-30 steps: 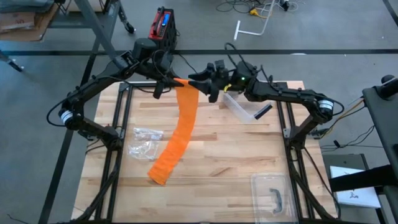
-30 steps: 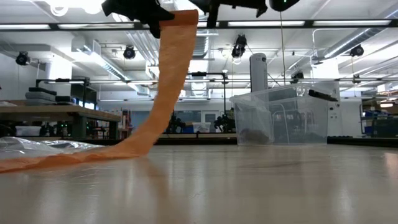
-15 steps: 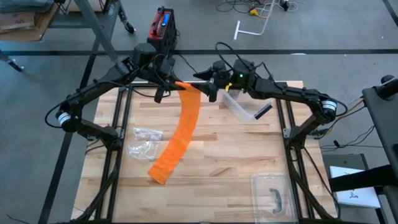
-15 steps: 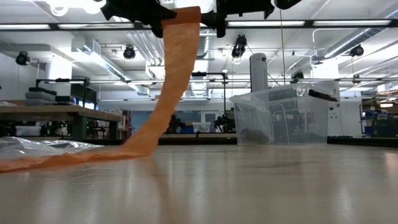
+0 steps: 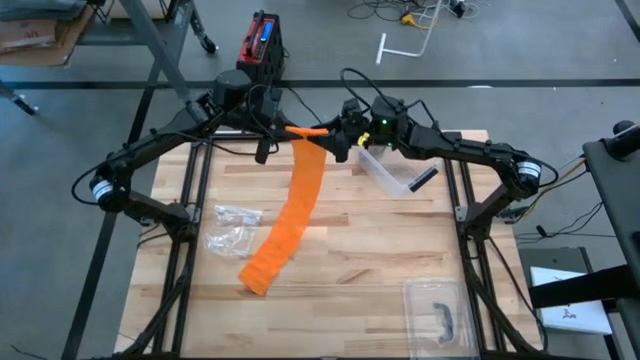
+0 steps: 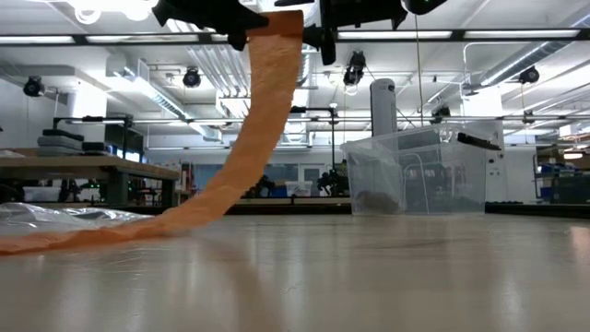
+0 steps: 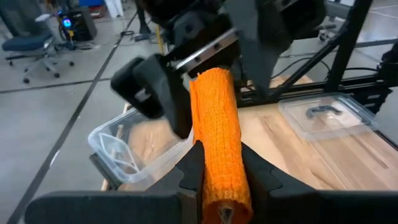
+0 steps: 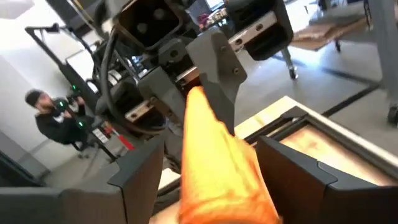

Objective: Roll bandage
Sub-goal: Roll the orange bandage on the table

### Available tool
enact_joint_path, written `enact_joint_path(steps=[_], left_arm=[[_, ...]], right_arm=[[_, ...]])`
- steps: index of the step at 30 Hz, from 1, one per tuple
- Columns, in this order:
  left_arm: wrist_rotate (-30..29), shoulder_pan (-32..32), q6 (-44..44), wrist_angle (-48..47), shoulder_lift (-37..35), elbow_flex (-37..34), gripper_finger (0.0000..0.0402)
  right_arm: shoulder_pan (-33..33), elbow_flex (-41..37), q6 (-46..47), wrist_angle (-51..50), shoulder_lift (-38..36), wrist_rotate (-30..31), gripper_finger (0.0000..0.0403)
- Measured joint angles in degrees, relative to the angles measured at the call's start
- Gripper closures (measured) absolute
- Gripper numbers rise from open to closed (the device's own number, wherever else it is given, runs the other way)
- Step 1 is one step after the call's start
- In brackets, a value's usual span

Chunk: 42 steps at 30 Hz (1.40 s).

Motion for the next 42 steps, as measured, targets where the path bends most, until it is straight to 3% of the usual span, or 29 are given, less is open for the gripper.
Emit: enact_joint_path(steps=[8,15,22,28,32,37,42], left_arm=[[0.0,-0.8,-0.2,2.2,0.0,0.0,0.0352],[0.0,-0.9,-1.2,2.3,0.0,0.0,0.0348],[0.6,0.1,-1.7,1.8,-1.1,0.0,0.0284],[3.1,0.4,1.0,0.9,-1.2,-0.4,0.0214],[3.3,0.4,1.1,3.1,-1.1,-1.3,0.019],[4.6,0.4,-2.3,8.5,-1.0,-3.4,0.0215],[8.8,-0.3,-3.2,8.0,-0.9,-4.7,0.0316]], right_arm=[[0.0,0.0,3.8,0.2,0.0,0.1,0.0193],[0.0,0.0,2.6,0.6,0.0,0.1,0.0265],[0.0,-0.1,-1.0,5.7,0.0,-3.6,0.0351],[0.1,-0.1,-2.3,9.2,-0.6,-8.1,0.0342],[0.6,-0.1,-2.3,11.3,-0.6,-10.3,0.0328],[0.7,-0.1,-2.3,11.5,-0.6,-10.2,0.0339],[0.7,-0.1,-3.5,12.9,-0.6,-9.9,0.0341]])
